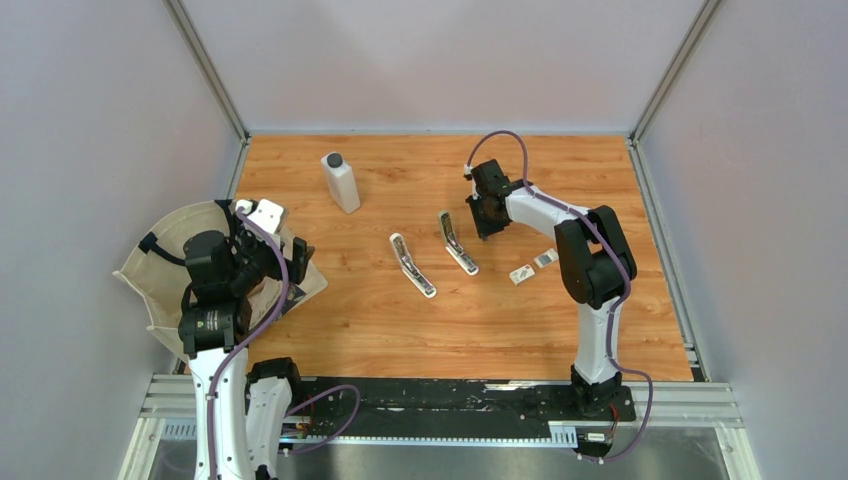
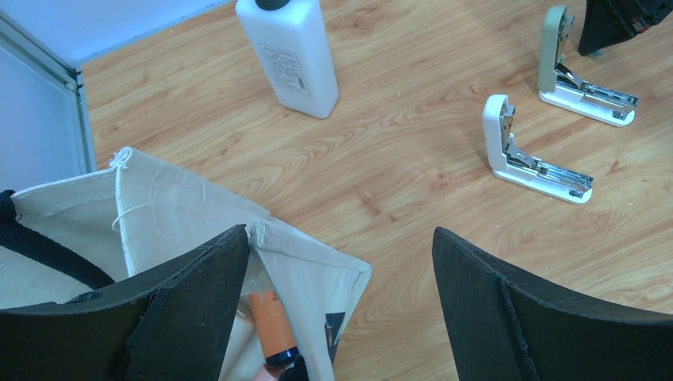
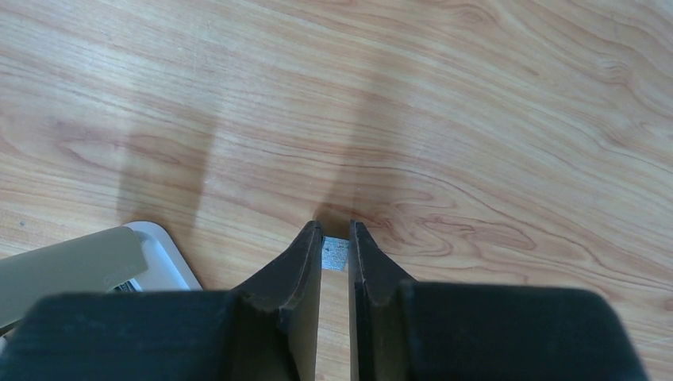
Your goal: Load the staples into the stapler
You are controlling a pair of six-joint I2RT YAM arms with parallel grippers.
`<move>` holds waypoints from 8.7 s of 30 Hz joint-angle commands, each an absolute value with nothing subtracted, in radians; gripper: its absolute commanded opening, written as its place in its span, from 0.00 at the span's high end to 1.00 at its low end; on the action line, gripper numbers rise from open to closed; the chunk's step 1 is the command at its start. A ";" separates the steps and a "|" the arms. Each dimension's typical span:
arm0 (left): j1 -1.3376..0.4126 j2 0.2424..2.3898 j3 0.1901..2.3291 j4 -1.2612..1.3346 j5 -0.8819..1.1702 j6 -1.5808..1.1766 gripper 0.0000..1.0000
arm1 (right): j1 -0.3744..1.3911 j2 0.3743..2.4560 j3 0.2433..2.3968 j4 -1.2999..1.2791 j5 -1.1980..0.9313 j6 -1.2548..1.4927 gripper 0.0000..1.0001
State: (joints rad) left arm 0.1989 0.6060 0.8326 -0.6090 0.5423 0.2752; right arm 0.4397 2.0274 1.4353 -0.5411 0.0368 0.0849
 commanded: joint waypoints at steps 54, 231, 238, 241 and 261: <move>0.216 0.611 0.805 -0.650 0.558 0.264 0.07 | 0.568 1.632 1.043 -0.230 -0.193 -0.121 0.85; 0.218 0.606 0.795 -0.647 0.555 0.273 0.06 | 0.569 1.638 1.019 -0.210 -0.207 -0.110 0.87; 0.218 0.607 0.795 -0.649 0.555 0.273 0.06 | 0.571 1.638 1.017 -0.210 -0.207 -0.101 0.87; 0.218 0.606 0.795 -0.646 0.555 0.272 0.06 | 0.571 1.643 1.019 -0.210 -0.196 -0.106 0.87; 0.218 0.604 0.795 -0.646 0.555 0.273 0.06 | 0.571 1.647 1.015 -0.202 -0.164 -0.123 0.87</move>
